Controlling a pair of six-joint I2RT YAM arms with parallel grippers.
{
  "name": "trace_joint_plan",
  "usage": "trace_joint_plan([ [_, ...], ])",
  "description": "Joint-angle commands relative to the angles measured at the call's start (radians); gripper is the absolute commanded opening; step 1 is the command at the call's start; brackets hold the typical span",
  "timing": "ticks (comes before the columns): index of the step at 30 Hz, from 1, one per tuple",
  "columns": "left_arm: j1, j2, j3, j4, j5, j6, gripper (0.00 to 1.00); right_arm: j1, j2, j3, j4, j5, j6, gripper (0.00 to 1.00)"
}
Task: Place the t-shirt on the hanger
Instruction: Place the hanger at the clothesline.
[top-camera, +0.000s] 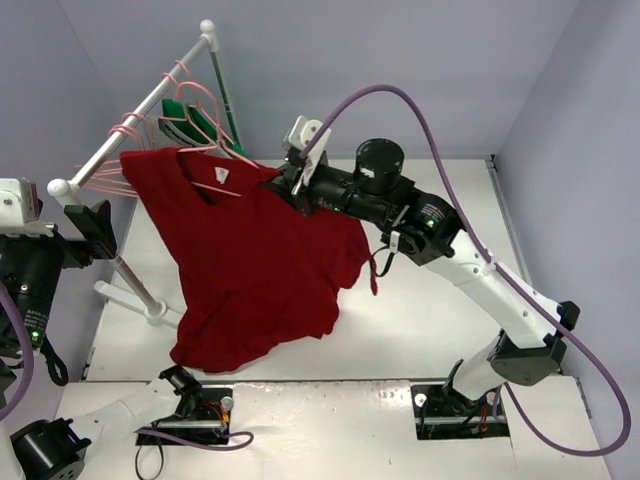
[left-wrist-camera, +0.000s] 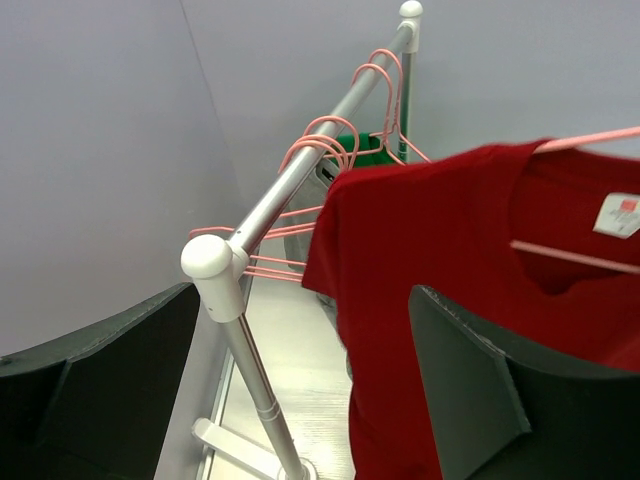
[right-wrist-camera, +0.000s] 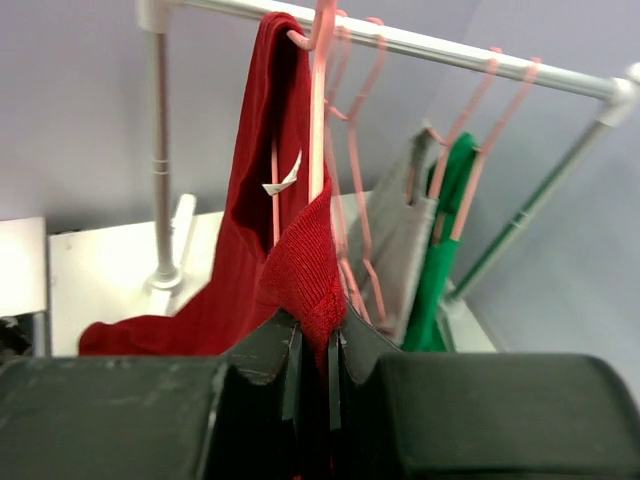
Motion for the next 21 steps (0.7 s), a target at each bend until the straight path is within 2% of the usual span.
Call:
trace_joint_plan([
  [1,0.003,0.028,0.023,0.021,-0.024,-0.017,0.81,0.063,0.003,-0.014,0.196,0.002,0.021,0.0],
  [7,0.003,0.02,0.017,-0.035,-0.061,-0.04,0.81,0.126,0.059,-0.088,0.283,0.062,0.043,0.0],
  [13,0.003,-0.021,-0.034,-0.13,-0.087,-0.136,0.81,0.162,0.184,-0.091,0.408,0.187,0.049,0.0],
  [21,0.003,-0.102,-0.151,-0.243,-0.067,-0.257,0.81,0.186,0.394,0.074,0.502,0.25,0.028,0.0],
])
